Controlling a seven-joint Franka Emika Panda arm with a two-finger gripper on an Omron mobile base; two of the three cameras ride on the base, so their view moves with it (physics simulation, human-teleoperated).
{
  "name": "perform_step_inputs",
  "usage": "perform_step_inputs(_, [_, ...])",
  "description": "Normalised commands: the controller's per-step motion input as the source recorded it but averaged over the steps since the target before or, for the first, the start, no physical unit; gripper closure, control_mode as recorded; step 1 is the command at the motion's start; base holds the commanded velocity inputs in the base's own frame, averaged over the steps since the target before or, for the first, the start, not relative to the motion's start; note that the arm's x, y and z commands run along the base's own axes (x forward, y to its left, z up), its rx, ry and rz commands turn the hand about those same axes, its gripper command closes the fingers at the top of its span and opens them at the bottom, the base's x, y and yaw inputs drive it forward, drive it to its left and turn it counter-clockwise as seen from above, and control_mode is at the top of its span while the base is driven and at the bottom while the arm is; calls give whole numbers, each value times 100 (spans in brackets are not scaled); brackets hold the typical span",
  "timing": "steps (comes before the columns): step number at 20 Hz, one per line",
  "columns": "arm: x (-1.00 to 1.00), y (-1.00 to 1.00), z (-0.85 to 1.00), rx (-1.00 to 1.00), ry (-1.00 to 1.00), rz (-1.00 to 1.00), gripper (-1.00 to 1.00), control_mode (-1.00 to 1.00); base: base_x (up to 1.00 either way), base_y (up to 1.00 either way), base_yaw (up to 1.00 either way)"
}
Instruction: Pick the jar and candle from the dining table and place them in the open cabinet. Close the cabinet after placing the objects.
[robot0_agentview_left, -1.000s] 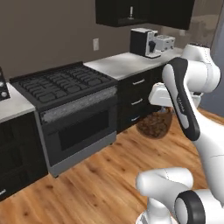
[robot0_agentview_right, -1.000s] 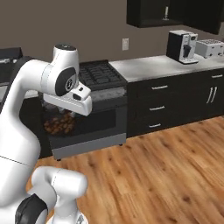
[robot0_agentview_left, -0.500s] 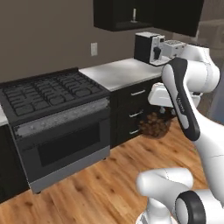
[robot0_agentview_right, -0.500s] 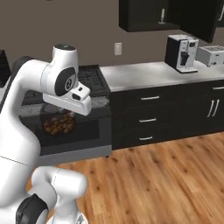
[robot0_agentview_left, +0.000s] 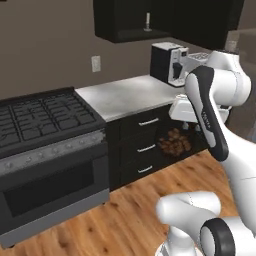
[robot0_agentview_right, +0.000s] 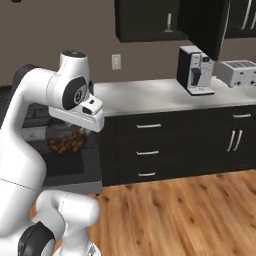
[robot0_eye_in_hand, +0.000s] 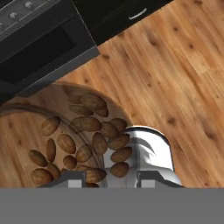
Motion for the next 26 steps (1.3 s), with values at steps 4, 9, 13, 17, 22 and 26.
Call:
perform_step_inputs(4, [0,0,0,0,0,0,100,100,86,-55,29])
perform_step_inputs(9, [0,0,0,0,0,0,100,100,73,-23,33])
perform_step_inputs(13, [0,0,0,0,0,0,100,100,48,-44,26])
perform_step_inputs(17, [0,0,0,0,0,0,100,100,20,-80,7])
perform_step_inputs(22, [0,0,0,0,0,0,100,100,14,-79,0])
perform_step_inputs(26, [0,0,0,0,0,0,100,100,15,-14,2])
